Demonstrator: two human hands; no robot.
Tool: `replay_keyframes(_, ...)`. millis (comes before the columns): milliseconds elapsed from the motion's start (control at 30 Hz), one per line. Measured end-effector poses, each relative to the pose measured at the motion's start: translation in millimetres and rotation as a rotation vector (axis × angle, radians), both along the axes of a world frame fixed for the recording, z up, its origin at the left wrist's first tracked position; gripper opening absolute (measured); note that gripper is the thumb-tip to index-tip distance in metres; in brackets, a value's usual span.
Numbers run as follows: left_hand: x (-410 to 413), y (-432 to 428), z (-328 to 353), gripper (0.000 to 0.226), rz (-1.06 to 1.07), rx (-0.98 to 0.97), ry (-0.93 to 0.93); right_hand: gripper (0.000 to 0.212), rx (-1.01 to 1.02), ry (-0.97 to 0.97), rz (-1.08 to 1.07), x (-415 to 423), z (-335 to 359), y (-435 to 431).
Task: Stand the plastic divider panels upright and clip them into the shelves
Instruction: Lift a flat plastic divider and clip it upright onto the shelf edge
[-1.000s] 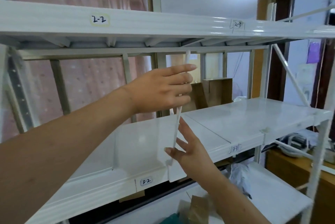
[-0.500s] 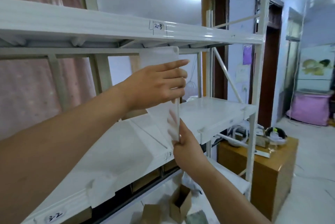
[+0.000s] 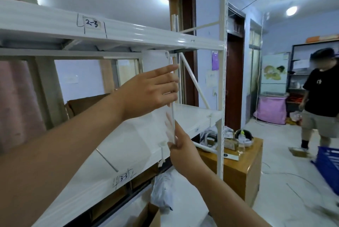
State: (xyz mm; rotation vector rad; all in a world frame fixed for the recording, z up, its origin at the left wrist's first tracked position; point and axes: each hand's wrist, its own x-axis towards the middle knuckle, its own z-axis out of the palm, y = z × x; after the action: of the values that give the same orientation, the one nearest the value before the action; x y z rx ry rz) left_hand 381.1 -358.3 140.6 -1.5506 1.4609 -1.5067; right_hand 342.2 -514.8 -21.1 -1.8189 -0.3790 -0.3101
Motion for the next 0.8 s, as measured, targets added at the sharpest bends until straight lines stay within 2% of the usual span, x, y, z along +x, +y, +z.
replay_keyframes(167, 42.8, -23.4, -3.0, 0.026, 0.039, 0.028, 0.002, 0.083, -0.110, 0.025, 0.044, 30.0, -1.9, -37.9)
replay_keyframes(400, 112.4, -60.0, -6.8, 0.043, 0.045, 0.053, 0.004, 0.078, -0.148, 0.035, 0.043, 92.9, -6.3, -78.7)
replay_keyframes(567, 160.9, -86.7, -2.5, 0.030, 0.017, 0.100, -0.033, 0.077, -0.136, 0.027, 0.037, 143.4, -8.6, -103.8)
replay_keyframes(800, 222.4, -123.9, 6.3, 0.041, -0.025, 0.101, -0.018, 0.081, -0.090, 0.020, 0.122, 200.2, -3.0, -138.7)
